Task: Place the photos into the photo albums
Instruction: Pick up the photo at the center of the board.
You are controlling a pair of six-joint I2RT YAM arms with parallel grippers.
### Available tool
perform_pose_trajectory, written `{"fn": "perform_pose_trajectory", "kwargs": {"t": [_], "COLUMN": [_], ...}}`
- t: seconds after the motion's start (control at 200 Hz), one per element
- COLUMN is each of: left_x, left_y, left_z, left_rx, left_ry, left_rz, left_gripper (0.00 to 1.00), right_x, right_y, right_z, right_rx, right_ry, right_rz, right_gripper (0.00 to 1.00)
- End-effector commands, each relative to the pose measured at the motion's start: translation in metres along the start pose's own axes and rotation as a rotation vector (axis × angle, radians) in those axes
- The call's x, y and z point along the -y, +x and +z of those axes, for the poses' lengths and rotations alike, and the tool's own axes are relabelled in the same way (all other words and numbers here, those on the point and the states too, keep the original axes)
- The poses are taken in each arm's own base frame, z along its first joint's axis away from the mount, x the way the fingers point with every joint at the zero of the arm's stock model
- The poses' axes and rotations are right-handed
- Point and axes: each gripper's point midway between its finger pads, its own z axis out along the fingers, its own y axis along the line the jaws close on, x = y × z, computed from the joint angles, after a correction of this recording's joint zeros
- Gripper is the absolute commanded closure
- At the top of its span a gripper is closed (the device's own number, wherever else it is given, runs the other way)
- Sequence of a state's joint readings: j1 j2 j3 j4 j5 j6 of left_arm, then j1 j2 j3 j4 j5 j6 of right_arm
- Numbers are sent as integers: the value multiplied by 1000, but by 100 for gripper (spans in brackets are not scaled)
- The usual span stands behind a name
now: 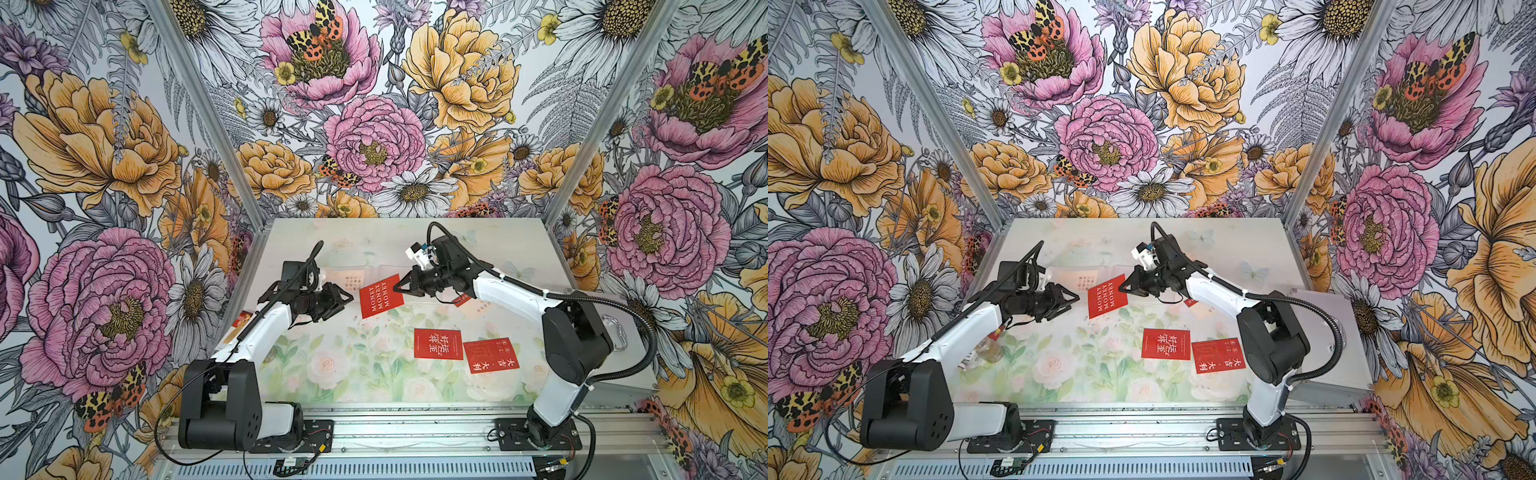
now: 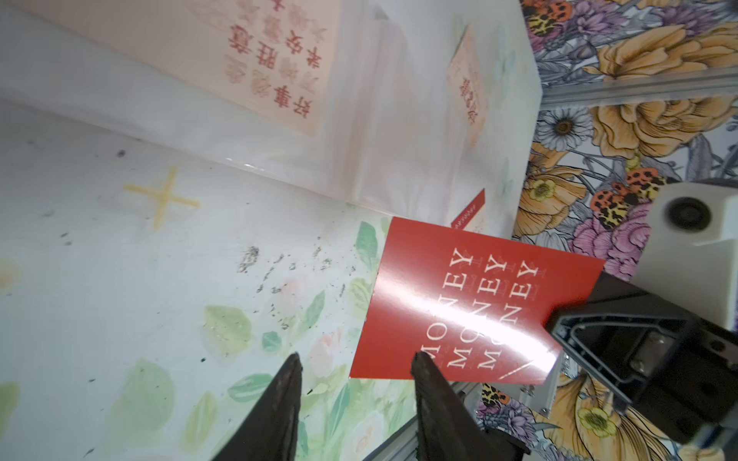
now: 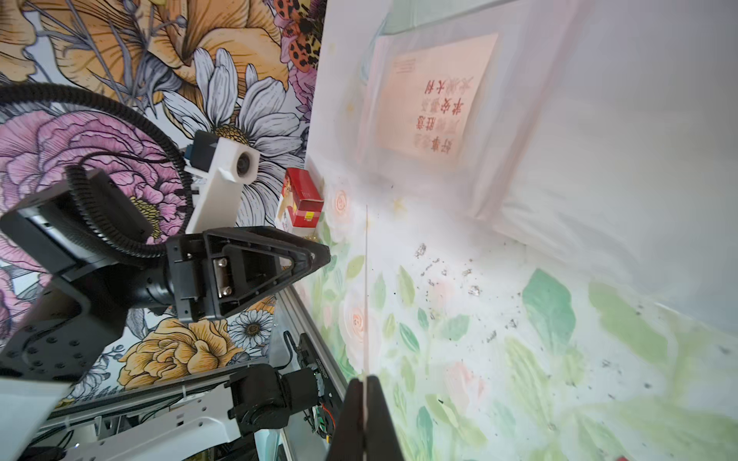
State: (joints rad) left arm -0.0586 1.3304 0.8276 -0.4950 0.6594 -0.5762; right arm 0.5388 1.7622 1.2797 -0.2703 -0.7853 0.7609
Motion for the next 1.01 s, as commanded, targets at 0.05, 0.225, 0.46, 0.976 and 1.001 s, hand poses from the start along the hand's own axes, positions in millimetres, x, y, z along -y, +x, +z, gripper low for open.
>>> {"fn": "perform_pose_trajectory", "kwargs": {"t": [0.05, 0.225, 0.46, 0.976, 1.001], "left_x": [57, 79, 85, 106, 106], "left_y": [-13, -22, -29, -20, -20], "left_z": [-17, -19, -10, 1, 1], "left_rx": [23, 18, -2, -69, -71], "left_ry": [206, 295, 304, 349, 351], "left_rz": [139, 154, 151, 196, 194], "left_gripper": [53, 53, 53, 54, 54], "right_x": [-13, -25, -51, -67, -68], "right_y": [6, 3, -4, -23, -24], "right_z": [-23, -36, -50, -59, -59], "right_rx": [-15, -7, 7, 31, 32], "right_ry": [-55, -97, -156, -191, -192], "right_rz": [-45, -67, -116, -141, -143], "right_gripper": [100, 100, 100, 100, 100]}}
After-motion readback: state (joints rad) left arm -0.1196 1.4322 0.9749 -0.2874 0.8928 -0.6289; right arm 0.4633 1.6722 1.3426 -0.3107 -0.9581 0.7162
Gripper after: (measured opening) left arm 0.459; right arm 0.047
